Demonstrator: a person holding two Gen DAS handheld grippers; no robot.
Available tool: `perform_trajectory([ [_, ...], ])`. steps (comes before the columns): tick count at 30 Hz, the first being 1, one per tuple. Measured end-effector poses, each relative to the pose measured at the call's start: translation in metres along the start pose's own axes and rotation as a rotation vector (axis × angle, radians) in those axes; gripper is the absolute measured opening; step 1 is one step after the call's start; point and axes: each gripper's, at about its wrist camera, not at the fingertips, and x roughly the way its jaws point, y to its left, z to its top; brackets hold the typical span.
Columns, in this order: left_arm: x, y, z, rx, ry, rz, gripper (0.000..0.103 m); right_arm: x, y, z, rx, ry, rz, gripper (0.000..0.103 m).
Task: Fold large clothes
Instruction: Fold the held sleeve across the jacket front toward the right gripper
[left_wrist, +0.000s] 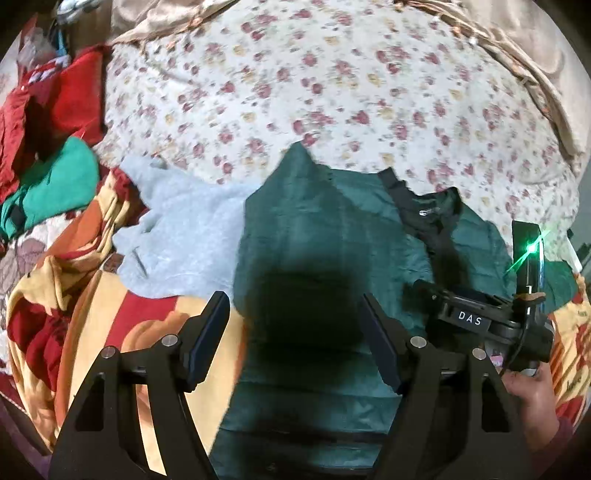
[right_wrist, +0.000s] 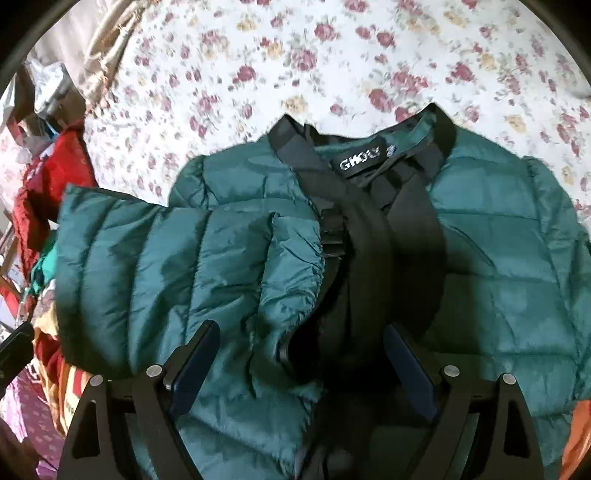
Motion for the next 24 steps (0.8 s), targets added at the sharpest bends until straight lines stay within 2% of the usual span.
perform_trajectory([
  [3, 0.011, 0.008, 0.0, -0.015, 0.021, 0.005, 0.072, 0.016, 0.001, 0.002, -0.007, 0.023, 0.008, 0.069],
  [4, 0.014, 0.01, 0.0, -0.017, 0.026, 0.009, 0.072, 0.021, 0.002, 0.001, -0.009, 0.034, 0.012, 0.057],
  [5, 0.017, 0.011, -0.001, -0.021, 0.032, 0.011, 0.072, 0.025, 0.001, 0.001, -0.011, 0.038, 0.005, 0.049],
  [6, 0.021, 0.013, -0.001, -0.027, 0.04, 0.011, 0.072, 0.028, 0.002, 0.0, -0.02, 0.026, -0.008, 0.045],
  [7, 0.024, 0.014, -0.001, -0.032, 0.046, 0.009, 0.072, 0.027, 0.002, -0.001, -0.032, 0.008, -0.006, 0.032],
  [8, 0.027, 0.015, -0.002, -0.037, 0.052, 0.007, 0.072, 0.026, 0.003, -0.001, -0.041, 0.001, -0.004, 0.025],
  [10, 0.032, 0.016, -0.002, -0.047, 0.058, 0.01, 0.072, 0.019, 0.006, -0.001, -0.068, -0.015, -0.002, 0.019],
  [14, 0.036, 0.016, -0.003, -0.063, 0.062, 0.0, 0.072, -0.013, 0.006, 0.001, -0.134, -0.102, -0.041, 0.017],
  [18, 0.04, 0.009, -0.005, -0.066, 0.065, -0.013, 0.072, -0.054, -0.022, 0.005, -0.119, -0.199, -0.124, 0.017],
  [24, 0.049, -0.002, -0.01, -0.051, 0.09, -0.014, 0.072, -0.076, -0.082, 0.006, -0.044, -0.221, -0.253, 0.016],
])
